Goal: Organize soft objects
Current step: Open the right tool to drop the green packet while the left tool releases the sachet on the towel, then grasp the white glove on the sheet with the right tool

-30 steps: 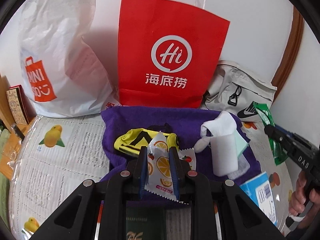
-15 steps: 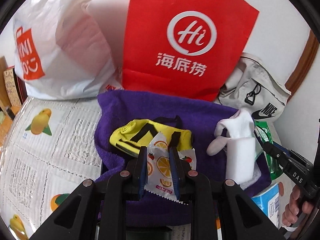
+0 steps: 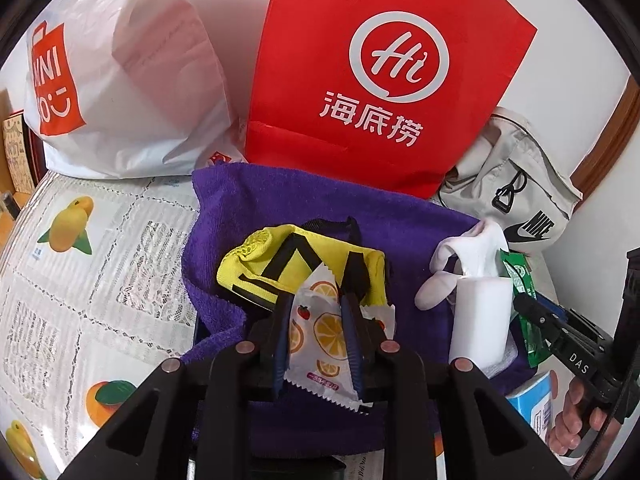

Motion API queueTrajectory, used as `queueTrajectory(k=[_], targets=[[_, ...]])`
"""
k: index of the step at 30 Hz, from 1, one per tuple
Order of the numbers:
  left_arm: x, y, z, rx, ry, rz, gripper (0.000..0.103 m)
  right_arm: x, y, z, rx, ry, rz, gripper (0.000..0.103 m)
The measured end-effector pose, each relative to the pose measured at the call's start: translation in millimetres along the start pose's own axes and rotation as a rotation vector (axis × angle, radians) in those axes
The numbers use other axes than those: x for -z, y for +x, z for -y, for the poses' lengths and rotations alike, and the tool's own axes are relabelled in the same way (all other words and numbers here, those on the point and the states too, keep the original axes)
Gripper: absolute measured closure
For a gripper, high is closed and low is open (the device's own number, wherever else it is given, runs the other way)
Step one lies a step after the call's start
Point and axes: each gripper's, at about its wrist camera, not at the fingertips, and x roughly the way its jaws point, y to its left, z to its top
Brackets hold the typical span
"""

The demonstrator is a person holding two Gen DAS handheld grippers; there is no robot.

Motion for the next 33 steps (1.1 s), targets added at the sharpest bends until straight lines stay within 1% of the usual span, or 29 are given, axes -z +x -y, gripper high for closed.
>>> queueTrajectory(k=[1, 3, 4, 6, 8, 11, 17, 20, 22, 26, 30, 33], targets=[[0, 0, 0, -0.002, -0.001, -0.003, 0.072, 0, 0, 0, -0.001, -0.001, -0.002, 0.074], [0, -1, 0, -0.002, 0.000, -0.002, 0.071, 0, 0, 0, -0.004, -0.002, -0.002, 0.074], [0, -1, 0, 0.001, 0.001, -0.002, 0.068, 0, 0, 0, -0.006, -0.001, -0.001, 0.072], [0, -1, 0, 0.005, -0.008, -0.008, 0.063, 0, -2, 1, -0.013, 0.005, 0.005, 0.066], [0, -2, -1, 0.010, -0.015, -0.010, 0.054, -1, -5, 3, -0.013, 0.012, 0.018, 0.054], [0, -7, 0, 0.000, -0.013, -0.003, 0.053, -1, -11, 2, -0.008, 0.002, 0.035, 0.045], [1, -25, 2, -0.007, -0.003, 0.015, 0.052, -2, -36, 0, -0.002, 0.019, 0.079, 0.044], [9, -38, 2, -0.016, 0.017, 0.013, 0.052, 6, -54, -5, -0.016, 0.035, 0.116, 0.044], [17, -52, 1, -0.019, 0.033, 0.028, 0.052, 13, -64, -10, -0.031, 0.039, 0.117, 0.044], [32, -76, -5, -0.046, 0.064, 0.044, 0.052, 38, -91, -32, -0.050, 0.000, 0.135, 0.044], [51, -98, -14, -0.057, 0.060, 0.051, 0.052, 68, -109, -60, -0.051, -0.062, 0.127, 0.044], [67, -112, -19, -0.063, 0.055, 0.053, 0.052, 94, -118, -80, -0.087, -0.091, 0.107, 0.044]])
